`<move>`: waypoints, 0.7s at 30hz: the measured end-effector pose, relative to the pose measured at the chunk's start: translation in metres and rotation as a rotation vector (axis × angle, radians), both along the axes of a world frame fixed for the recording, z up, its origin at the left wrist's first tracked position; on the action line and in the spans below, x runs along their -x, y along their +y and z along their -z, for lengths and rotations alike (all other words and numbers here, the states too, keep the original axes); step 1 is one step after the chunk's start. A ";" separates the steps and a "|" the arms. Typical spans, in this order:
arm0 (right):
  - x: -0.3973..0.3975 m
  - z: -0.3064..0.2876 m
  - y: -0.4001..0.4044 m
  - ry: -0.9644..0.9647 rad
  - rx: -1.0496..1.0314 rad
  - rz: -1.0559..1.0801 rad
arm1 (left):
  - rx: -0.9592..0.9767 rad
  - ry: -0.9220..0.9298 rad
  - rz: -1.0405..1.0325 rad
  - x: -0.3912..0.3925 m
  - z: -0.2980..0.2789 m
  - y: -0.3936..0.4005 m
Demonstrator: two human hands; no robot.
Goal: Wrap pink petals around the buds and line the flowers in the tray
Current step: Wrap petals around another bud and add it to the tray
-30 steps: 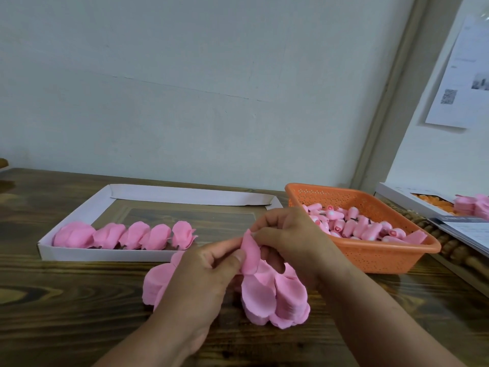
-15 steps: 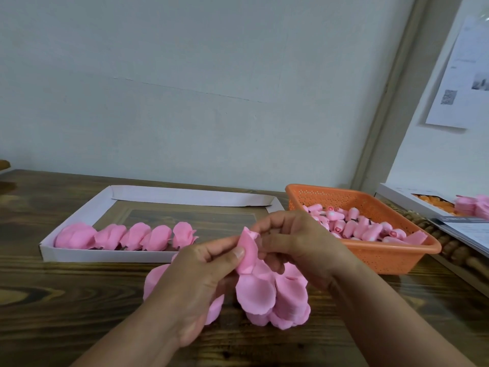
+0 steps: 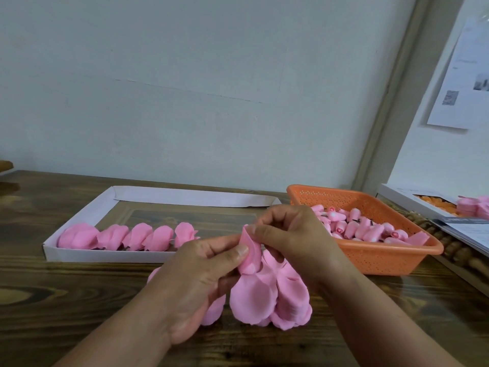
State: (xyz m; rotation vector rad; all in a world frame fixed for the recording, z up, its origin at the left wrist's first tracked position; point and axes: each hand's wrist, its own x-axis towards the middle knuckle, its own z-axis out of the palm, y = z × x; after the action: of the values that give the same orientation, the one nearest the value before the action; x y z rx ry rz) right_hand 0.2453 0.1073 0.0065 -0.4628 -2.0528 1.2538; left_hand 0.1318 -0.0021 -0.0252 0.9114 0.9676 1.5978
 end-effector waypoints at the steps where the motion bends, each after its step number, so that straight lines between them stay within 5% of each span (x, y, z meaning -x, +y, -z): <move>1: 0.001 -0.001 -0.002 0.006 -0.016 0.031 | 0.005 -0.007 -0.002 0.000 0.000 0.000; 11: -0.014 0.000 -0.011 0.113 -0.192 0.093 | 0.096 -0.067 -0.012 0.002 -0.005 -0.001; 17: -0.038 0.023 -0.021 -0.204 -0.609 -0.165 | 0.135 -0.151 -0.038 0.006 -0.003 -0.002; 21: -0.030 0.030 -0.027 -0.035 -0.579 -0.066 | 0.139 -0.156 0.019 0.001 -0.003 -0.001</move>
State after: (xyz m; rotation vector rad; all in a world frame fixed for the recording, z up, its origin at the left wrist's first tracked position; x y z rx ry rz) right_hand 0.2751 0.0803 -0.0236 -0.1460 -2.3457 0.6334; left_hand 0.1307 -0.0028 -0.0224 0.6882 0.9443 1.5408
